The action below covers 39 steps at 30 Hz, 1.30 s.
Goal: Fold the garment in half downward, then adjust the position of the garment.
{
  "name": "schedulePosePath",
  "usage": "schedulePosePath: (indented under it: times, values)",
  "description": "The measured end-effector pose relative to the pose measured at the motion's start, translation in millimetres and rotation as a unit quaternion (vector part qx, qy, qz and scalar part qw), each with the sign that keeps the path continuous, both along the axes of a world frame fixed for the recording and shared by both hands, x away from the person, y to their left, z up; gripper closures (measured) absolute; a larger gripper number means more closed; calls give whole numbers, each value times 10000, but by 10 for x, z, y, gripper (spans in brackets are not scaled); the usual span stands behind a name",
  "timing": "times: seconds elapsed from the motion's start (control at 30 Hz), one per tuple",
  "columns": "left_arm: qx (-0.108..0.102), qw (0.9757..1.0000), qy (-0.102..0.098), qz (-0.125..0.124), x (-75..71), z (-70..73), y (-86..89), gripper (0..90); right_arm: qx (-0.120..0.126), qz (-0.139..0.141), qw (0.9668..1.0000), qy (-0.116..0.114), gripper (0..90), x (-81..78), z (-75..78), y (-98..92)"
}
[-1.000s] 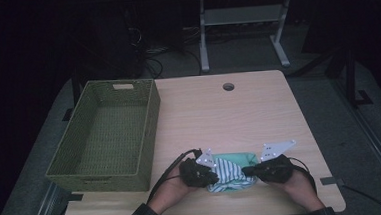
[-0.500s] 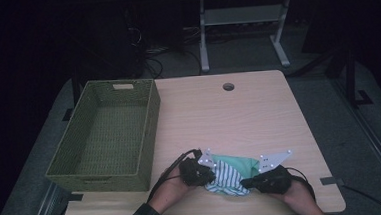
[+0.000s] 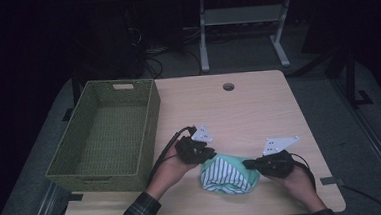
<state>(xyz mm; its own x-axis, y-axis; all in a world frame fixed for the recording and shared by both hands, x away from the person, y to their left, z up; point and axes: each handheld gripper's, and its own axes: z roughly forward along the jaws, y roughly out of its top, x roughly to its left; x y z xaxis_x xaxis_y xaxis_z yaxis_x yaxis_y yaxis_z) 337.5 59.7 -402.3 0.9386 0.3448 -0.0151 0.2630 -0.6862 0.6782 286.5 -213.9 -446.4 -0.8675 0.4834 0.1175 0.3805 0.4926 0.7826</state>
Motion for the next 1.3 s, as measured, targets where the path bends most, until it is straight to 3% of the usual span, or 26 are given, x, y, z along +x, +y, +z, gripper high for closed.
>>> schedulePosePath:
  times: [0.07,0.1,0.17,0.27,0.33,0.4,0.57,0.63,0.97,1.1,1.13,1.3]
  values:
    - [-8,9999,92,50,51,-47,-61,824,-89,3,10000,4,898,26,-26,33]
    - [151,9998,127,-10,79,-94,-94,827,-185,4,9998,30,899,31,-47,51]
    - [230,9995,228,-10,87,-185,-128,835,-318,22,9994,113,899,31,-109,82]
    - [468,9986,239,6,100,-301,-138,841,-458,27,9988,161,900,36,-169,92]
    - [460,9985,278,61,108,-356,-137,848,-536,26,9983,242,900,36,-196,100]
    - [589,9979,256,43,129,-400,-131,855,-638,20,9977,236,900,31,-215,119]
    - [681,9971,322,118,166,-484,-129,897,-664,3,9976,212,900,21,-229,125]
    - [835,9962,220,152,169,-492,-123,899,-665,-6,9976,207,900,16,-233,113]
    - [664,9975,168,155,271,-509,-130,898,-599,-59,9980,200,900,23,-225,96]
    - [397,9984,314,244,316,-488,-117,898,-401,-170,9990,134,900,63,-147,83]
    - [429,9984,313,178,323,-464,-97,898,-365,-169,9991,112,900,86,-128,74]
    - [225,9989,387,127,224,-361,-53,898,-223,-286,9993,126,900,197,-76,54]
